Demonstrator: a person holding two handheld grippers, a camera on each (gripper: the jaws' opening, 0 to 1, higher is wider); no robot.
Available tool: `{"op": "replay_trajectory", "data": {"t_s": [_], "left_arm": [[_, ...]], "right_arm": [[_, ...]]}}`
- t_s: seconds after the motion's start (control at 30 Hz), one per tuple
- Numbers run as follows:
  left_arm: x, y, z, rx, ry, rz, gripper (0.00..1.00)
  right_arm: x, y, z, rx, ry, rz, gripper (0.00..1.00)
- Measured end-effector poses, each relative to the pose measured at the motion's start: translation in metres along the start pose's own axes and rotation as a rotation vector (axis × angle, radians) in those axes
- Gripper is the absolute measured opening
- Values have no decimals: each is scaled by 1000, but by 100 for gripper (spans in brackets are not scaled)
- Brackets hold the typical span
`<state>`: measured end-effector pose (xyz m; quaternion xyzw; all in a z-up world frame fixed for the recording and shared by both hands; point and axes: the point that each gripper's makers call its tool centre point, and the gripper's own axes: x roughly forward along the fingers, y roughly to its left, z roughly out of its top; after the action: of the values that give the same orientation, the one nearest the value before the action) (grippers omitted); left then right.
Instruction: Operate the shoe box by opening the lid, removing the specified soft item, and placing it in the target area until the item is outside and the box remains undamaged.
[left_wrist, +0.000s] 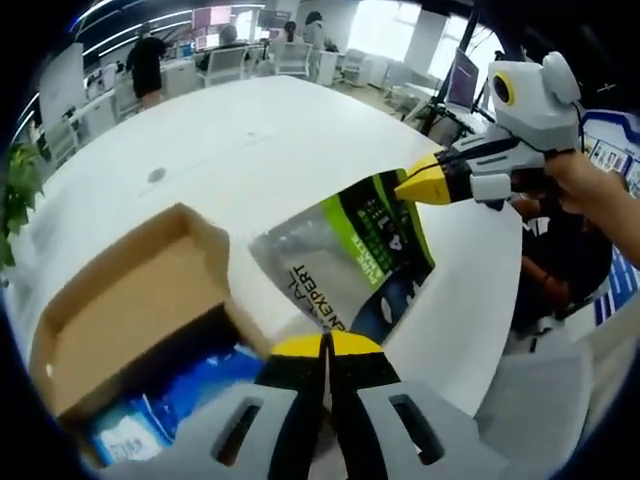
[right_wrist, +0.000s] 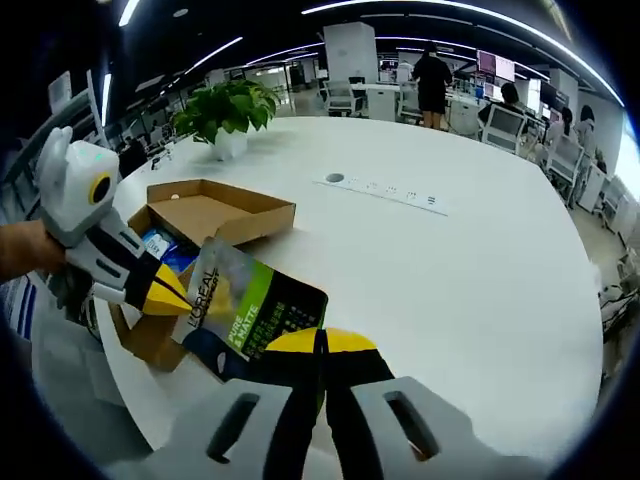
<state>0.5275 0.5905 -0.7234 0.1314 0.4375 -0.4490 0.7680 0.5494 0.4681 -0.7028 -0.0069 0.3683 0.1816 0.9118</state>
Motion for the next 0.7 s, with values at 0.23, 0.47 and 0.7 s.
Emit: {"op": "replay_trajectory", "data": {"t_s": [0.23, 0.47, 0.7], "left_arm": [[14, 0, 5, 61, 49, 9, 0], [29, -1, 3, 125, 108, 19, 0], [43, 4, -6, 208, 209, 51, 0]], "right_arm": [[10, -13, -6, 22, 16, -8, 0], [22, -23, -18, 52, 34, -10, 0], [36, -26, -30, 72, 51, 2, 0]]}}
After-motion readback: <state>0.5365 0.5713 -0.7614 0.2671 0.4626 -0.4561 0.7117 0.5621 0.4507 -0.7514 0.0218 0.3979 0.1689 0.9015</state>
